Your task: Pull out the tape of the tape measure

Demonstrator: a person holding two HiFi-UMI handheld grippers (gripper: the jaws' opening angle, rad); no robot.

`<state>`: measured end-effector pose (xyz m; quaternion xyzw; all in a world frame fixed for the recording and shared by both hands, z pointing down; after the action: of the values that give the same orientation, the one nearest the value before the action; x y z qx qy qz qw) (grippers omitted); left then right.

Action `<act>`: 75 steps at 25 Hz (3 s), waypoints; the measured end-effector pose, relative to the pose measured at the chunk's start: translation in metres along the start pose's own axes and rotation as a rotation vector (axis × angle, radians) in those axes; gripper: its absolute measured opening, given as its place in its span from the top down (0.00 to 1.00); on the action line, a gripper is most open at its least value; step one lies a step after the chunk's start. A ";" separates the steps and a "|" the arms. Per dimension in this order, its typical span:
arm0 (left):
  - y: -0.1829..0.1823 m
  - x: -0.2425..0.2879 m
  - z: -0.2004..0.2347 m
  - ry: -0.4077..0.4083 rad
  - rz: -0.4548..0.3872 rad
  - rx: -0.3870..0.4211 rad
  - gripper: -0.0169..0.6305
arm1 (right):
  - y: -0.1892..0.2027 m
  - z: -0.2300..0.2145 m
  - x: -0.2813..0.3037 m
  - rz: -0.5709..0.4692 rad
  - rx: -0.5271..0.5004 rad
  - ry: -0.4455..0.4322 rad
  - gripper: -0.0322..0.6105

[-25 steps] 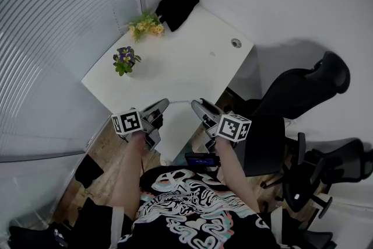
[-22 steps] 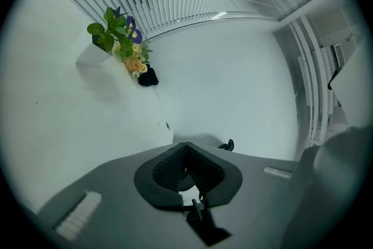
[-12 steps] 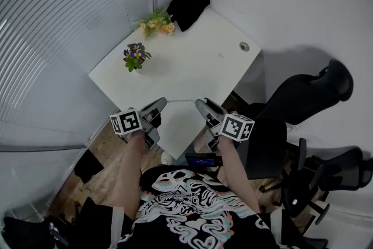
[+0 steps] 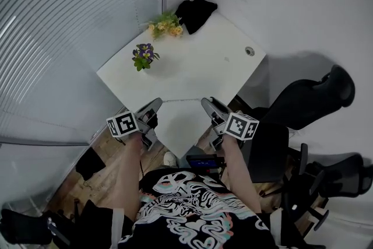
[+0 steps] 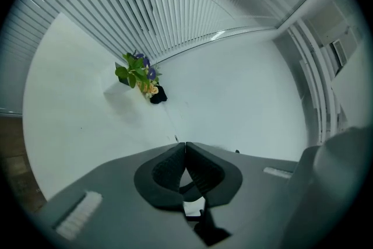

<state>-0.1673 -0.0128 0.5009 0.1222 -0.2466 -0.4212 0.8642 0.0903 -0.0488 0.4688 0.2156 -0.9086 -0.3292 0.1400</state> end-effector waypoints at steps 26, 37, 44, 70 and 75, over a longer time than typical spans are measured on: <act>-0.009 -0.020 -0.006 -0.241 -0.183 -0.020 0.97 | -0.034 -0.037 0.022 0.196 -0.030 -0.089 0.61; 0.006 -0.041 -0.010 -0.302 -0.273 -0.026 0.97 | -0.046 -0.055 0.002 0.228 -0.059 -0.096 0.61; 0.019 -0.049 -0.006 -0.324 -0.281 -0.035 0.97 | -0.040 -0.054 0.003 0.256 -0.079 -0.114 0.62; 0.011 -0.040 0.030 -0.624 -0.157 0.202 0.97 | -0.043 -0.082 0.010 0.345 -0.177 -0.002 0.62; 0.009 -0.041 0.041 -0.660 -0.155 0.226 0.97 | -0.042 -0.086 0.017 0.361 -0.189 0.004 0.61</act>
<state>-0.2048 0.0250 0.5261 0.0928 -0.5475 -0.4723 0.6845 0.1221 -0.1318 0.5069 0.0358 -0.8973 -0.3823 0.2179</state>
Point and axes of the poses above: the fingertips, and each gripper's own axes: x forward along the fingers, z to its left, y out of its underside, the point moved 6 cm from there along -x, backward along the fingers, and after that the axes turned 15 degrees about -y, right-handed, at the moved point
